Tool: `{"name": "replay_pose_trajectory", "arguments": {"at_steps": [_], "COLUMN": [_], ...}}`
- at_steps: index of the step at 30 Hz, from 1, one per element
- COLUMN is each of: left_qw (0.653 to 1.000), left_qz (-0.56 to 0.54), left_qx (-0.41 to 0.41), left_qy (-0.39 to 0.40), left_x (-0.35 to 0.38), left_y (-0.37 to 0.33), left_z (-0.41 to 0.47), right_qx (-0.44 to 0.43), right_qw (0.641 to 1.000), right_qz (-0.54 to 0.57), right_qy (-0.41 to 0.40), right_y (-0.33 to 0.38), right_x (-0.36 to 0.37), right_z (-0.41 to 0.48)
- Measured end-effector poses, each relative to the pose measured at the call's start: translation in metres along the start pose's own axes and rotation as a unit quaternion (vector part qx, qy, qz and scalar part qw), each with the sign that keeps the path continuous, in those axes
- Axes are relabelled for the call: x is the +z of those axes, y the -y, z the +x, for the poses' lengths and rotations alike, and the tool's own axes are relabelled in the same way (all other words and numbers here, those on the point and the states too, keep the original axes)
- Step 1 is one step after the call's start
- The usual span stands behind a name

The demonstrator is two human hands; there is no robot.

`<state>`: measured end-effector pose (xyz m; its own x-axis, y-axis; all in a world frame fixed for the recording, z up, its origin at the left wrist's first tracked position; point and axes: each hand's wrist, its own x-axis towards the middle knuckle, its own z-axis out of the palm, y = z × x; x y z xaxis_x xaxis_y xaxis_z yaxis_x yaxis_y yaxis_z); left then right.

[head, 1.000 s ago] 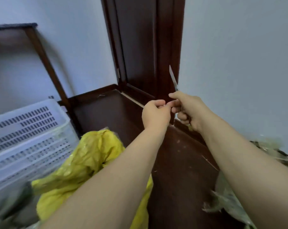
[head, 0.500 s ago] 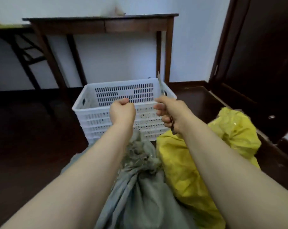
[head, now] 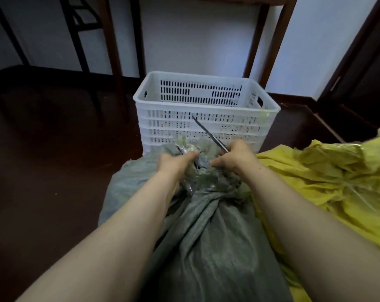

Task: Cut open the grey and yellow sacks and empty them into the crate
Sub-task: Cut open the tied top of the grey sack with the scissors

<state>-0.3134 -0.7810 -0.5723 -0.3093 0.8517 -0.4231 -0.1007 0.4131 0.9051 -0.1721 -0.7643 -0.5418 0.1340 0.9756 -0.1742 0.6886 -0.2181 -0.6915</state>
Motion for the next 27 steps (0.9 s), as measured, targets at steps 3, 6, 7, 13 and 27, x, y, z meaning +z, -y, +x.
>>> {"name": "replay_pose_trajectory", "arguments": {"at_steps": [3, 6, 7, 13, 27], "left_qw": [0.999, 0.997, 0.996, 0.989, 0.876], "left_qz": [0.005, -0.021, -0.031, -0.011, 0.298], "left_qx": [0.005, 0.025, 0.036, 0.126, 0.367], "left_qy": [0.053, 0.064, 0.069, 0.071, 0.092], "left_x": [0.004, -0.001, -0.004, -0.006, -0.014], "left_y": [0.001, -0.006, -0.011, -0.03, -0.029], "left_z": [-0.003, -0.001, 0.0, -0.007, 0.01], "right_qx": [0.012, 0.033, 0.037, -0.042, -0.067], "right_qw": [0.995, 0.984, 0.98, 0.975, 0.979], "right_qz": [0.093, 0.174, 0.195, 0.208, 0.192], "right_qy": [0.022, 0.013, 0.006, 0.062, -0.034], "right_y": [0.003, 0.008, 0.009, 0.012, 0.004], "right_x": [-0.001, -0.013, -0.018, -0.034, -0.031], "right_z": [-0.002, -0.002, -0.003, -0.011, 0.017]}}
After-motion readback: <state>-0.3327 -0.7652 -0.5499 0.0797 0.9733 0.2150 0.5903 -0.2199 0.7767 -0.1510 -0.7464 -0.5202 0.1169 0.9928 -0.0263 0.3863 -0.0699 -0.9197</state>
